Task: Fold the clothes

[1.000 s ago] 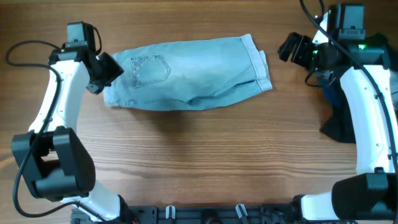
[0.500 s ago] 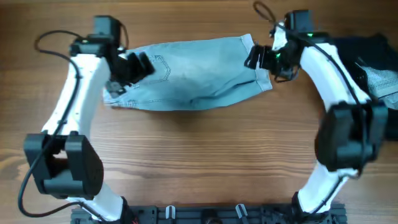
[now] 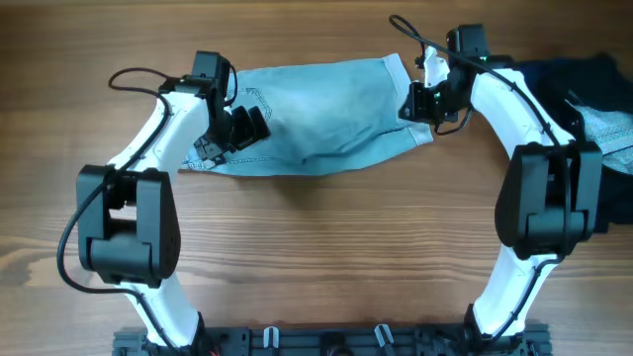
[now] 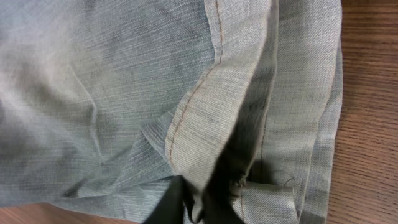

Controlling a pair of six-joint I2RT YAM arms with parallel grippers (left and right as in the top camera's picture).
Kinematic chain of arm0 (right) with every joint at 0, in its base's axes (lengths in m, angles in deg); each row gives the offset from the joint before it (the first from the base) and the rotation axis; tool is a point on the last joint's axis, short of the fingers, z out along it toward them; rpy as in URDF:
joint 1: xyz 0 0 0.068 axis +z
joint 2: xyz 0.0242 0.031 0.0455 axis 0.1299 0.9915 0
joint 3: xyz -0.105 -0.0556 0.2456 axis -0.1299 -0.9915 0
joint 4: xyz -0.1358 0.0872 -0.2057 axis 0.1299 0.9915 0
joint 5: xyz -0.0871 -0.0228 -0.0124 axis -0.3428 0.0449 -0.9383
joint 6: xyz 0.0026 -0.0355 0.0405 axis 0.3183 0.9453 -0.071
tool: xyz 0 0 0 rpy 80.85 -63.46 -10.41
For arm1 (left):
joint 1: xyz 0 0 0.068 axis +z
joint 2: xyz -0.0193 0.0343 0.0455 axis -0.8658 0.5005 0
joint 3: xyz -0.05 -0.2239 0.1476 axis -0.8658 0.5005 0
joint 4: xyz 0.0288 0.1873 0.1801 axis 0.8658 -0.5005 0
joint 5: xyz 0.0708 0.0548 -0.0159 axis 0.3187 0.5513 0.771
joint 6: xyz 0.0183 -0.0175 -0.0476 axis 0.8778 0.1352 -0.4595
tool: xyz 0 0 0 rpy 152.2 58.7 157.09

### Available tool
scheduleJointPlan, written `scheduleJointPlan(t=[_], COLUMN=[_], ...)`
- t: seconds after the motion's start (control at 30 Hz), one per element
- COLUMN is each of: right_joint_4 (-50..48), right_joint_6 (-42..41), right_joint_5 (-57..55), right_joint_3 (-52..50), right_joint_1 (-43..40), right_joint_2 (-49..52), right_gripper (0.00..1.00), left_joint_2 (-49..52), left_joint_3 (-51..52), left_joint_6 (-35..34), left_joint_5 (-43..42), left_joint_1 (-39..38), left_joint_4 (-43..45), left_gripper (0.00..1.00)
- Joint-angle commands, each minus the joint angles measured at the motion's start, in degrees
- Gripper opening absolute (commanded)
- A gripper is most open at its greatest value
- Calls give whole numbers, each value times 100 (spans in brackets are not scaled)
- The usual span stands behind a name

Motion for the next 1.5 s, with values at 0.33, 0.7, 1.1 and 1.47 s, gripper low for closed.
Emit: scheduleJointPlan(t=[0.33,0.7,1.1,1.47], right_joint_4=[752,640,85,-160], right_joint_6=[-334,-376,358,345], right_joint_5=[-796,-1191,313,1038], right_joint_3=[177,2,2,2], right_joint_1=[-22,-111,-212,-208], right_joint_2=[-1145,-935,282,494], right_gripper=[4,86,67,36], left_joint_2=[70,70,70,70], left_joint_3=[66,68,68,68], left_joint_6=[227,227,227,227], left_joint_5=[-7,15,15,15], left_joint_1=[7,7,7,7], left_joint_4=[13,-17,-24,-28], left_gripper=[100,100,100,100])
